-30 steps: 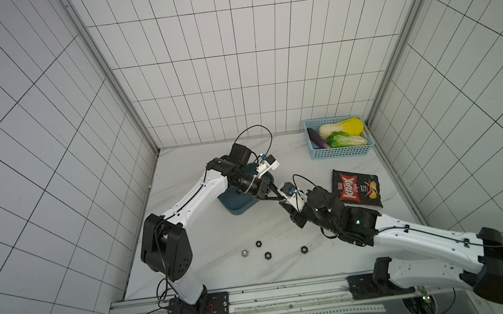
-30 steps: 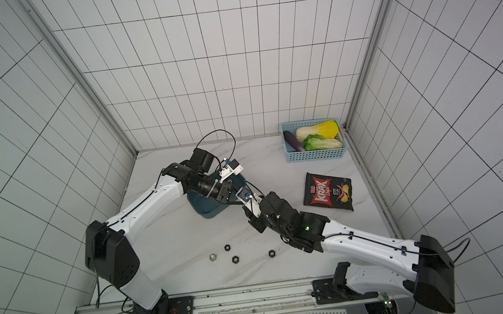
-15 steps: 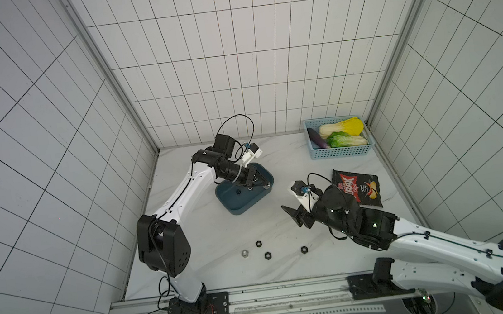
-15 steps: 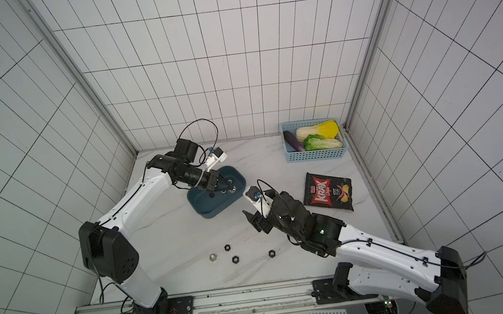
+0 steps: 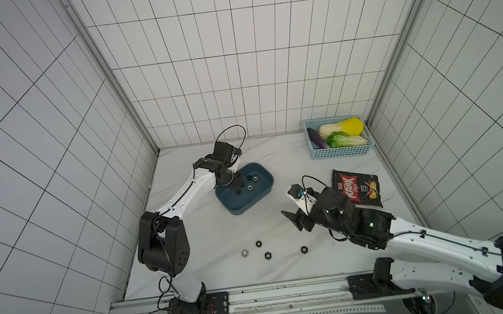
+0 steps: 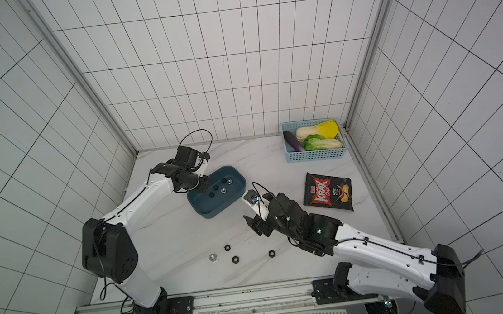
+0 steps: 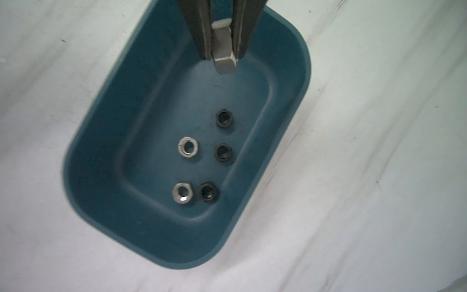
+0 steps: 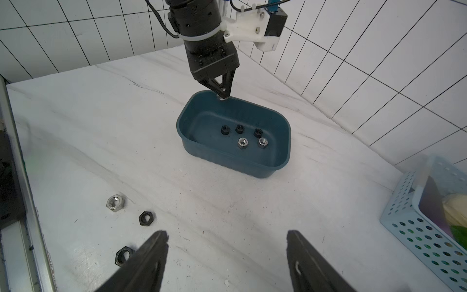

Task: Put the nuts on the desktop into the storage box
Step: Place the nut in the storage box.

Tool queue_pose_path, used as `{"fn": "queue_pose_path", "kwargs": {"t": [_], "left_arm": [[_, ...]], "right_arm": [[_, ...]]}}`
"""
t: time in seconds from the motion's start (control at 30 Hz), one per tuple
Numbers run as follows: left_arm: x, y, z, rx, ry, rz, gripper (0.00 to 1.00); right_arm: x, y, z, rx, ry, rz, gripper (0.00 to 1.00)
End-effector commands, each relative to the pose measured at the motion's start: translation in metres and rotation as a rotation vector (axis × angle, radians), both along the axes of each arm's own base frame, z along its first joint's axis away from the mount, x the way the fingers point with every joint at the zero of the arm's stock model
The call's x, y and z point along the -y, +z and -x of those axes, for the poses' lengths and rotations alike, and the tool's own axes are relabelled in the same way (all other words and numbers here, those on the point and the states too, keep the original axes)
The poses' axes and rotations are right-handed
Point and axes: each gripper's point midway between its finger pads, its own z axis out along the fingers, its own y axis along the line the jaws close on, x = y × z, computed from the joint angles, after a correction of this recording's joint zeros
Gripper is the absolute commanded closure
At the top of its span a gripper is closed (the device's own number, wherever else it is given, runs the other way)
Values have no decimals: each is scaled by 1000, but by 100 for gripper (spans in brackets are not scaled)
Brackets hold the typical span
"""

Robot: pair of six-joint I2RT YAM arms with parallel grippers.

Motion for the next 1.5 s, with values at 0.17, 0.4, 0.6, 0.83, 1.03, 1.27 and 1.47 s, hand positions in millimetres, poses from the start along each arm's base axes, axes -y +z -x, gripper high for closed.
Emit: {"fn": "queue_pose_path", "kwargs": {"t": [0.17, 0.4, 0.6, 0.83, 1.03, 1.27, 1.47], "left_arm": [[-18, -49, -16, -5, 58, -151, 100], [-14, -78, -13, -48, 65, -202, 100], [-19, -103, -16, -79, 87, -250, 98], [-10, -99, -12, -87, 79, -212, 65], [1, -86, -9, -96, 64, -159, 54], [14, -40, -5, -60, 33, -67, 50], [33, 16, 9, -17, -47, 127, 31]], "right_arm": [[3, 2, -7, 1, -39, 3, 23], [5, 0, -8, 3, -50, 9, 23], [10, -4, -10, -2, -78, 24, 23], [21, -12, -10, -37, -120, 35, 23], [39, -34, -8, -139, -183, 101, 23], [67, -92, 15, -484, -283, 218, 23], [74, -144, 57, -782, -293, 301, 26]]}}
